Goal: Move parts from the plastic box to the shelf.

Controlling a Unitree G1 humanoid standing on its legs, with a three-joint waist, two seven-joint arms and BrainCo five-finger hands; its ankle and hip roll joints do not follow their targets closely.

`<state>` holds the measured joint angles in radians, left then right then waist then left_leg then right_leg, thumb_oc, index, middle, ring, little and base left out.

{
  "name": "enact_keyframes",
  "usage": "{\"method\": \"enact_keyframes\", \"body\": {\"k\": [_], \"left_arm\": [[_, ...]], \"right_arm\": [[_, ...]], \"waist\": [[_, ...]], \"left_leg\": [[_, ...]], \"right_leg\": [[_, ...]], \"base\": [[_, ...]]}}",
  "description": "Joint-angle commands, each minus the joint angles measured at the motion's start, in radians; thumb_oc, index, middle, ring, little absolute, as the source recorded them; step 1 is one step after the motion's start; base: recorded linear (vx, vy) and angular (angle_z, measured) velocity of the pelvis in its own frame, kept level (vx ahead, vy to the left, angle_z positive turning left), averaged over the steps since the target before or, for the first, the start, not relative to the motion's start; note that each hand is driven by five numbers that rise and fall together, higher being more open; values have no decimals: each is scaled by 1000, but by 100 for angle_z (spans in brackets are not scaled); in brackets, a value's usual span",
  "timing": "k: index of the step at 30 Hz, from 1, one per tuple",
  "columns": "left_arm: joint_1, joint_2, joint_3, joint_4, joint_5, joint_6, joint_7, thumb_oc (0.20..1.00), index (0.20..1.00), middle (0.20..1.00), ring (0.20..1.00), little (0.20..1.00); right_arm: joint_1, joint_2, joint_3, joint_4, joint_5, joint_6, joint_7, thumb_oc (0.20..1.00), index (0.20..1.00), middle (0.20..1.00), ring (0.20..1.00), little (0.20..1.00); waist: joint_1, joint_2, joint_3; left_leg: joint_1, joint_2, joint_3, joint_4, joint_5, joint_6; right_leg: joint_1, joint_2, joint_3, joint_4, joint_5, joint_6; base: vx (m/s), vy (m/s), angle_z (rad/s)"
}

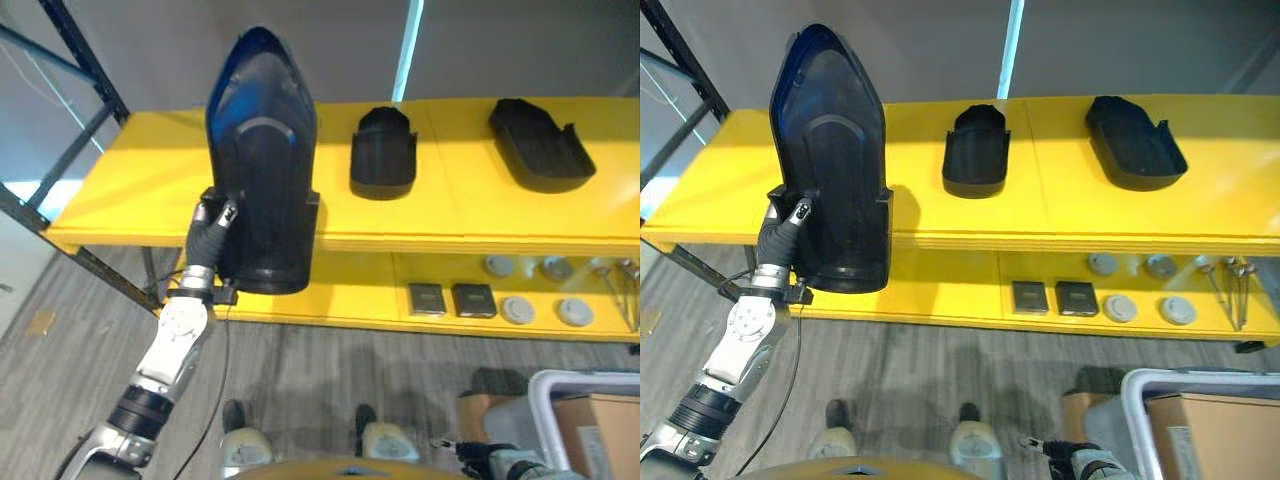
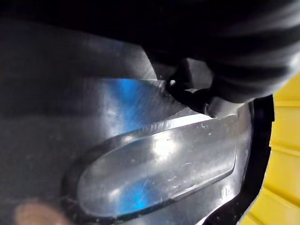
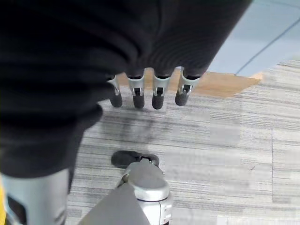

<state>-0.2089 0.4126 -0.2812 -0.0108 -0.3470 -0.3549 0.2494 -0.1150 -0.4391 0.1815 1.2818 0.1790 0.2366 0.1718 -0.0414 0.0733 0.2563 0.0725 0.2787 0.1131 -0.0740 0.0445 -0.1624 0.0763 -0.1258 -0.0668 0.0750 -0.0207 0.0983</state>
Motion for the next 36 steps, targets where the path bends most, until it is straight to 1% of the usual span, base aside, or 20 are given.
{"method": "enact_keyframes", "body": {"k": [1, 3, 4, 6, 7, 8, 9, 11, 13, 15, 18, 20, 21, 22, 23, 24, 27, 30, 32, 36], "left_arm": [[-59, 60, 38, -106, -32, -50, 23, 200, 200, 200, 200, 200], [-70, 69, 42, -101, -14, -26, 25, 200, 200, 200, 200, 200], [-83, 85, 48, -89, 23, -4, 33, 200, 200, 200, 200, 200], [-76, 100, 61, -88, 25, 1, 44, 200, 200, 200, 200, 200], [-61, 114, 77, -97, 36, 5, 63, 200, 200, 200, 200, 200], [-46, 128, 92, -102, 56, -2, 79, 200, 200, 200, 200, 200], [-43, 130, 96, -100, 59, -7, 81, 200, 200, 200, 200, 200], [-42, 128, 103, -105, 55, 4, 95, 200, 200, 200, 200, 200], [-42, 125, 112, -114, 48, 20, 100, 200, 200, 200, 200, 200], [-33, 124, 139, -118, 28, 25, 89, 200, 200, 200, 200, 200], [-23, 124, 179, -96, 7, 64, 73, 200, 200, 200, 200, 200], [-41, 130, 192, -58, -60, 91, 58, 200, 200, 200, 200, 200], [-56, 130, 199, -36, -79, 129, 40, 200, 200, 200, 200, 200], [-79, 138, 202, -1, -121, 168, 31, 200, 200, 200, 200, 200], [-116, 161, 231, 94, -237, 211, -25, 200, 200, 200, 200, 200], [-117, 163, 234, 99, -243, 217, -32, 200, 200, 200, 200, 200], [-137, 178, 254, 172, -344, 275, -103, 200, 200, 200, 200, 200], [-177, 189, 273, 272, -376, 281, -137, 200, 200, 200, 200, 200], [-216, 207, 281, 357, -398, 293, -153, 200, 200, 200, 200, 200], [-302, 266, 267, 519, -418, 310, -199, 200, 200, 200, 200, 200]], "right_arm": [[25, 43, 0, 17, 139, 52, -20, 1000, 1000, 1000, 1000, 1000], [35, 54, -10, 9, 106, 71, 1, 1000, 1000, 1000, 1000, 1000], [54, 85, 3, 13, 38, 47, -13, 1000, 1000, 1000, 1000, 1000], [62, 95, 19, 23, 27, 23, -24, 1000, 1000, 1000, 1000, 1000], [53, 97, 25, 26, 37, 29, -9, 1000, 1000, 1000, 1000, 1000], [49, 98, 31, 19, 23, 39, 9, 1000, 1000, 1000, 1000, 1000], [52, 98, 31, 16, 17, 39, 11, 1000, 1000, 1000, 1000, 1000], [67, 100, 27, 19, 17, 26, 4, 1000, 1000, 1000, 1000, 1000], [70, 102, 23, 25, 32, 18, 3, 1000, 1000, 1000, 1000, 1000], [81, 107, 18, 24, 61, 13, 16, 1000, 1000, 1000, 1000, 1000], [105, 119, 40, 4, 17, 29, 64, 1000, 1000, 1000, 1000, 1000], [125, 120, 54, 0, 63, 25, 18, 1000, 1000, 1000, 1000, 1000], [124, 110, 45, 0, 139, 29, -21, 1000, 1000, 1000, 1000, 1000], [112, 91, 7, -2, 176, 37, -23, 1000, 1000, 1000, 1000, 1000], [114, 78, 7, -21, 52, 40, 41, 1000, 1000, 1000, 1000, 1000], [115, 78, 9, -22, 53, 38, 41, 1000, 1000, 1000, 1000, 1000], [128, 79, 28, -50, 134, 50, 32, 1000, 1000, 1000, 1000, 1000], [127, 73, 29, -61, 110, 57, 47, 1000, 1000, 1000, 1000, 1000], [135, 69, 33, -67, 156, 47, 22, 1000, 1000, 1000, 1000, 1000], [122, 40, 33, -73, 122, 41, 51, 1000, 1000, 1000, 1000, 1000]], "waist": [[25, -37, -38], [26, -43, -35], [31, -53, -28], [42, -58, -26], [49, -60, -29], [42, -62, -35], [37, -64, -38], [21, -74, -49], [15, -77, -56], [5, -79, -60], [1, -81, -67], [-7, -76, -71], [-13, -69, -73], [-24, -55, -71], [-47, -32, -58], [-48, -32, -58], [-65, -25, -50], [-85, -15, -39], [-103, -8, -25], [-130, 2, 4]], "left_leg": [[-80, -56, -12, 98, 46, 40], [-77, -77, -18, 109, 29, 58], [-60, -107, -10, 111, 9, 77], [-41, -118, 16, 103, 0, 86], [-22, -119, 42, 86, -3, 91], [-8, -126, 53, 55, -2, 98], [-4, -133, 52, 42, -3, 100], [6, -167, 43, 5, -4, 105], [5, -184, 36, -6, -9, 107], [6, -219, 10, -13, -30, 122], [2, -231, 13, -13, -24, 122], [-3, -238, 35, -13, -22, 119], [-9, -243, 49, -13, -22, 120], [-17, -252, 64, -13, -19, 118], [-21, -263, 83, -13, -24, 120], [-20, -263, 84, -13, -25, 120], [-17, -266, 85, -13, -28, 125], [-24, -262, 93, -13, -27, 125], [-31, -258, 98, -13, -24, 122], [-46, -252, 107, -13, -17, 119]], "right_leg": [[82, -87, -46, 67, -52, 37], [64, -107, -49, 108, -48, 48], [17, -160, -74, 167, 33, 54], [-7, -186, -111, 190, 69, 57], [-22, -175, -130, 182, 67, 57], [-27, -108, -133, 125, 30, 50], [-31, -82, -130, 101, 26, 45], [-40, -20, -115, 2, 57, 33], [-47, 1, -109, -55, 89, 29], [-56, 31, -69, -103, 118, 21], [-38, 46, -64, -124, 113, 13], [-28, 61, -69, -148, 106, 3], [-30, 64, -63, -153, 99, -1], [-41, 63, -56, -155, 96, -4], [-52, 60, -37, -159, 93, -4], [-52, 60, -36, -159, 93, -4], [-55, 61, -21, -157, 92, -4], [-69, 61, -9, -152, 89, -6], [-79, 61, 4, -149, 89, -7], [-100, 52, 23, -144, 92, -4]], "base": [[184, 271, -4], [148, 203, -24], [149, 180, -11], [128, 150, -4], [144, 137, -49], [151, 125, -68], [155, 78, -75], [138, 21, -27], [111, -31, 8], [170, -134, 39], [139, -158, 24], [116, -62, -2], [93, 40, -6], [144, 156, -9], [103, 157, -12], [121, 119, -30], [85, 34, -19], [34, 71, -16], [17, 72, -17], [-8, 53, -12]]}}
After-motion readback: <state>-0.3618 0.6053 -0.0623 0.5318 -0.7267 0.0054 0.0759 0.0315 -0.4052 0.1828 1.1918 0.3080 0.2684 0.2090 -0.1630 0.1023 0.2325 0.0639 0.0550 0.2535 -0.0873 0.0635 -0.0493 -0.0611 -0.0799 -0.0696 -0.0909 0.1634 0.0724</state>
